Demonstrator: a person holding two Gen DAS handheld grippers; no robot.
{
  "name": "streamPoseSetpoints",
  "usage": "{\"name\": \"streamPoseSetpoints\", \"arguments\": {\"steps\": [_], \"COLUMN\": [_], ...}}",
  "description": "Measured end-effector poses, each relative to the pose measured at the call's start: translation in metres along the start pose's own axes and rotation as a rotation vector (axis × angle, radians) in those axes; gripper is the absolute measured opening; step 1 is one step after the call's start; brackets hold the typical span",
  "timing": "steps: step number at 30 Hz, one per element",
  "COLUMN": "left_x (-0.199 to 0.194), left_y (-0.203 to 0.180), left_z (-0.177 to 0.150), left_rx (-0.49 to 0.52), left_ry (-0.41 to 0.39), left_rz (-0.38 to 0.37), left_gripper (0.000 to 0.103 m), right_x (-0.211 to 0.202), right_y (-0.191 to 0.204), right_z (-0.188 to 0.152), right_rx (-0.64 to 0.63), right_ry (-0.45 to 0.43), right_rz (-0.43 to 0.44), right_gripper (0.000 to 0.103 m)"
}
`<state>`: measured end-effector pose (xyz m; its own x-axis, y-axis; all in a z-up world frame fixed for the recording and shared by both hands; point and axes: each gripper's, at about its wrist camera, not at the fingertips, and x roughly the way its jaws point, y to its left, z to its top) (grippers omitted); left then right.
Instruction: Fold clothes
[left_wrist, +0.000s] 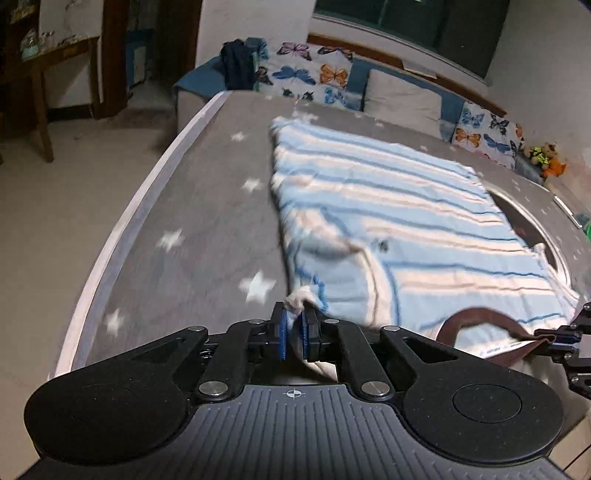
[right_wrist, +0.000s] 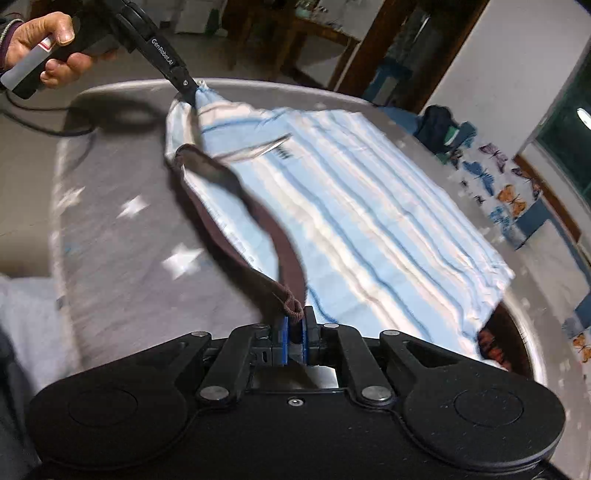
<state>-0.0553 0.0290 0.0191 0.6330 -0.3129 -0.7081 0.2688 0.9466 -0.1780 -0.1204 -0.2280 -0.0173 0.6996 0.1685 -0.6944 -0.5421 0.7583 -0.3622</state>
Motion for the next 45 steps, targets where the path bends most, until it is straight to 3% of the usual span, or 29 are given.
{"name": "streamPoseSetpoints", "arguments": {"steps": [4, 8, 12, 16, 22, 26, 31, 33, 36, 42, 45], "left_x": [-0.009, -0.028, -0.046, -0.054, -0.024, -0.002, 0.016, 0.019, 0.018, -0.004, -0.013], "left_y": [0.016, 0.01, -0.013, -0.04, -0.08, -0.089, -0.086, -0.08, -0.069, -0.04, -0.009], "left_z": [-0.003, -0.003, 0.003, 0.0, -0.01, -0.011, -0.008, -0.004, 0.002, 0.015, 0.023], "left_rx": [-0.013, 0.052, 0.184, 0.352, 0.565, 0.599, 0.578, 0.538, 0.467, 0.317, 0.188], "left_ry": [-0.01, -0.065, -0.134, -0.159, -0.13, -0.094, -0.067, -0.063, -0.072, -0.152, -0.173], "left_rz": [0.01, 0.042, 0.065, 0.033, 0.005, -0.014, -0.006, -0.014, -0.009, 0.041, 0.085], "left_gripper": [0.021, 0.038, 0.038, 0.04, 0.041, 0.041, 0.037, 0.013, 0.005, 0.003, 0.003], "right_x": [-0.004, -0.022, -0.029, -0.034, -0.034, -0.032, -0.033, -0.034, -0.033, -0.03, -0.027], "right_y": [0.001, 0.01, -0.001, -0.011, -0.025, -0.035, -0.051, -0.059, -0.07, -0.096, -0.11], "right_z": [0.001, -0.01, -0.019, -0.032, -0.042, -0.052, -0.065, -0.07, -0.078, -0.1, -0.112], "right_rx": [0.035, 0.087, 0.171, 0.231, 0.283, 0.325, 0.402, 0.432, 0.471, 0.57, 0.641], "right_ry": [-0.006, -0.02, -0.031, -0.033, -0.022, -0.008, -0.018, -0.018, -0.011, 0.008, 0.006], "right_rz": [0.01, 0.016, 0.007, -0.033, -0.087, -0.121, -0.167, -0.183, -0.224, -0.298, -0.321], "right_gripper": [0.016, 0.025, 0.033, 0.036, 0.047, 0.047, 0.049, 0.049, 0.049, 0.05, 0.05]}}
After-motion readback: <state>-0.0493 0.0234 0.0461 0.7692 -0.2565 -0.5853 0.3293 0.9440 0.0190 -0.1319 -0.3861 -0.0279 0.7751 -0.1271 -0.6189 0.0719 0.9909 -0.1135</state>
